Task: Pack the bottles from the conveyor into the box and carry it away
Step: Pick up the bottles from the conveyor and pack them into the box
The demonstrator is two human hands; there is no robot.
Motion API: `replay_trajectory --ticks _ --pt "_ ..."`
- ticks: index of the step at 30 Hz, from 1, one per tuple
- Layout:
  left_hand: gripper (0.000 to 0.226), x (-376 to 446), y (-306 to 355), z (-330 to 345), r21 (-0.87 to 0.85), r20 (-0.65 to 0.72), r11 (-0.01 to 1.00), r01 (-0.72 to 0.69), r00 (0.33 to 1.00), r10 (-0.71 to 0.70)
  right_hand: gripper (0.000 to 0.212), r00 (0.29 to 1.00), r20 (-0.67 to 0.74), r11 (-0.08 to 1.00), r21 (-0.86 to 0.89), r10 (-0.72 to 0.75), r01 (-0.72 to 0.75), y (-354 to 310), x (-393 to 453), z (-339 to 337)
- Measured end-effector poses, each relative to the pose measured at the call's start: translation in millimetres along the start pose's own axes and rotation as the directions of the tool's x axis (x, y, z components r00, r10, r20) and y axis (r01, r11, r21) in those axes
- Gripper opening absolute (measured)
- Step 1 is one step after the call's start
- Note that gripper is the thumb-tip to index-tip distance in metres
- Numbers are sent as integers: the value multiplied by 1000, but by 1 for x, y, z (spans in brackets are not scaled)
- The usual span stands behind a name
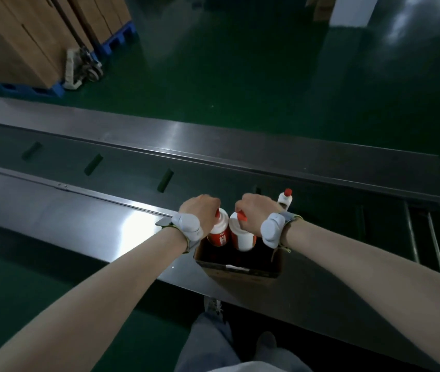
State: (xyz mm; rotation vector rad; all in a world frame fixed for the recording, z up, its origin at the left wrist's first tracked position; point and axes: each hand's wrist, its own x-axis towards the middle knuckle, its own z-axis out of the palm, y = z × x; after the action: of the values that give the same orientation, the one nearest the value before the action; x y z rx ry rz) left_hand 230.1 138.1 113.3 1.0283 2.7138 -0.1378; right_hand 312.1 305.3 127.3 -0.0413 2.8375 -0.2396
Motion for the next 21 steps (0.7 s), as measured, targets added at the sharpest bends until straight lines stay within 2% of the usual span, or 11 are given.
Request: replay_trajectory --ticks 10,15,18,21 --pt "8 46 -5 55 -34 110 998 -58 992 61 11 996 74 998 12 55 -56 25 44 58" --pt "19 68 -5 90 14 210 996 -91 974 86 17 985 145 993 58 98 -107 28 67 90" --pt "26 79 -4 114 73 240 986 -150 962 129 18 968 241 993 70 74 -94 25 75 110" --pt "31 95 -8 145 123 279 962 -242 939 201 34 943 330 997 38 49 -65 29 93 137"
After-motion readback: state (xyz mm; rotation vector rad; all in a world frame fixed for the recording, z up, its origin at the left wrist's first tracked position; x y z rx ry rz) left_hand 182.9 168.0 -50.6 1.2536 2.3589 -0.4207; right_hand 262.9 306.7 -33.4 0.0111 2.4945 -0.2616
